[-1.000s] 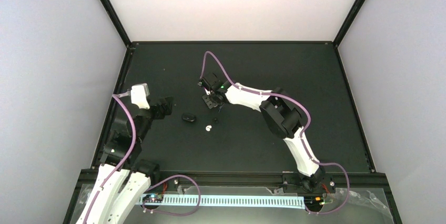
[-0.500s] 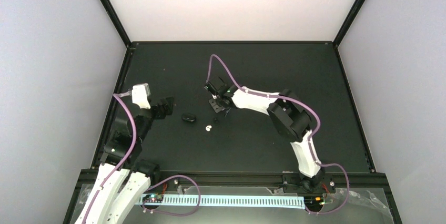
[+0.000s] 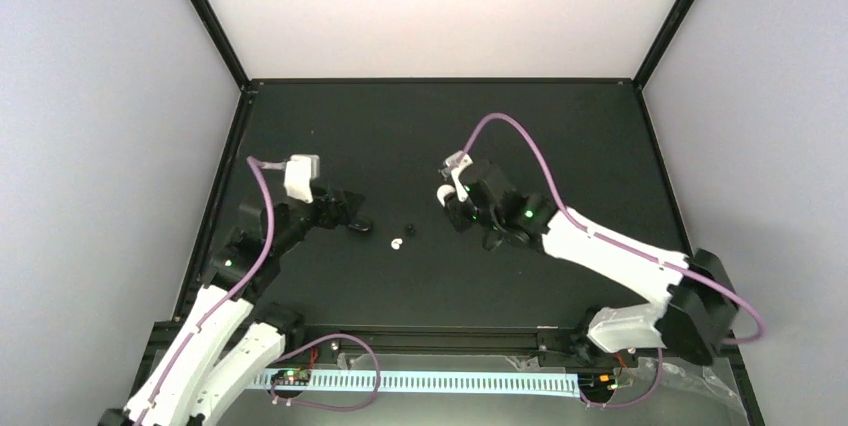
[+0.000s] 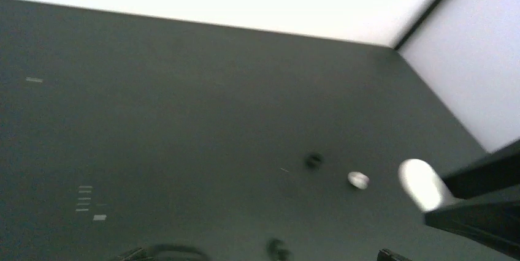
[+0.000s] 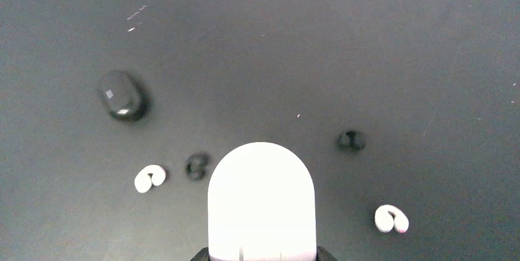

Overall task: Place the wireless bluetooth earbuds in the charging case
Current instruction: Pick up the charging case at the center of the board, then open the charging case, then adjust the charging case.

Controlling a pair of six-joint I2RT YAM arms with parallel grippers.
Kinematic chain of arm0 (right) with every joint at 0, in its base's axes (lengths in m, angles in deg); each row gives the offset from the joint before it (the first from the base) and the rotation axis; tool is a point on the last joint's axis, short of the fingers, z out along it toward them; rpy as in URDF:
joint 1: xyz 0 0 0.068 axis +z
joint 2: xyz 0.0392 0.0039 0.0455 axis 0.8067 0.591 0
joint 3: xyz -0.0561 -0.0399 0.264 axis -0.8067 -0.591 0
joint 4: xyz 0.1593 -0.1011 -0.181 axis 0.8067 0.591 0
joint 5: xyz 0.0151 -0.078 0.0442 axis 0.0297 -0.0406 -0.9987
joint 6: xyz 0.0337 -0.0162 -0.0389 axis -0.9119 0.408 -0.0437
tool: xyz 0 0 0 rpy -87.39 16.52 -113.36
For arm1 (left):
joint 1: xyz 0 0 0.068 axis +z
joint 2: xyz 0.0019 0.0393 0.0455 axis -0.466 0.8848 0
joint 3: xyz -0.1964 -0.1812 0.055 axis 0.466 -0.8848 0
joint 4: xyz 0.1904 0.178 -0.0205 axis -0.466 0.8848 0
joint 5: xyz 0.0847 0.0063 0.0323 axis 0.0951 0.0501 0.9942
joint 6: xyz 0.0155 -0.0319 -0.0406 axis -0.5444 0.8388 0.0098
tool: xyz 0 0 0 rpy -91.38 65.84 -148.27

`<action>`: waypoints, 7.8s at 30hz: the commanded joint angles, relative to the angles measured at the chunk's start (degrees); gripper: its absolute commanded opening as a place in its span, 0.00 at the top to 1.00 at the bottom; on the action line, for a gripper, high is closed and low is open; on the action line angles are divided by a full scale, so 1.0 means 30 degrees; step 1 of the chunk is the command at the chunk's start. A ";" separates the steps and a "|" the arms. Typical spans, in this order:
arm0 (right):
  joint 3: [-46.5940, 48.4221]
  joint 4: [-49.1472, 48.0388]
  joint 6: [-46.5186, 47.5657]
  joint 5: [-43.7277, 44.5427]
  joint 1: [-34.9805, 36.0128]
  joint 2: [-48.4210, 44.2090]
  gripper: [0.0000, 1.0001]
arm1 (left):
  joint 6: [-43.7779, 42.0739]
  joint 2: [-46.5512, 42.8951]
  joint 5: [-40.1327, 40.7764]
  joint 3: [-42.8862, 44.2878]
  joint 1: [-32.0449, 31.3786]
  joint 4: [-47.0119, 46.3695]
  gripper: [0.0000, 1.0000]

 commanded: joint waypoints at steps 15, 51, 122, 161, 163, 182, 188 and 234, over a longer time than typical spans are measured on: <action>-0.4872 -0.1299 0.3534 0.0498 0.3191 -0.8691 0.64 | 0.4017 0.6921 -0.8218 0.3005 -0.6188 -0.3507 0.02; -0.1990 -0.2340 0.6649 0.2629 0.6650 -0.5743 0.63 | 0.5036 0.7499 -1.0238 0.1158 -0.6676 -0.5764 0.50; 0.2316 -0.3496 -0.0980 -0.8875 0.4014 -0.7747 0.11 | 0.1332 -0.1277 -1.3964 -0.2463 -0.6492 -1.7493 0.99; 0.3043 -0.1791 0.0565 -0.8308 0.4251 -0.6601 0.36 | 0.1329 0.0012 -1.4404 -0.1738 -0.6497 -1.7260 0.98; 0.3067 -0.1781 0.0471 -0.7377 0.4252 -0.6703 0.36 | 0.1250 0.0000 -1.4485 -0.1760 -0.6499 -1.7179 0.98; 0.2942 -0.2580 -0.0165 -0.5848 0.4222 -0.7926 0.31 | 0.0799 -0.0307 -1.4334 -0.2329 -0.6487 -1.6704 0.98; 0.3488 -0.2348 -0.0061 -0.8768 0.4224 -0.7173 0.32 | 0.0791 -0.0310 -1.4256 -0.2331 -0.6483 -1.6630 0.98; 0.3404 -0.1474 0.2935 -0.4471 0.4924 -0.6434 0.98 | 0.2572 0.0775 -1.2779 -0.1994 -0.6508 -1.6613 0.77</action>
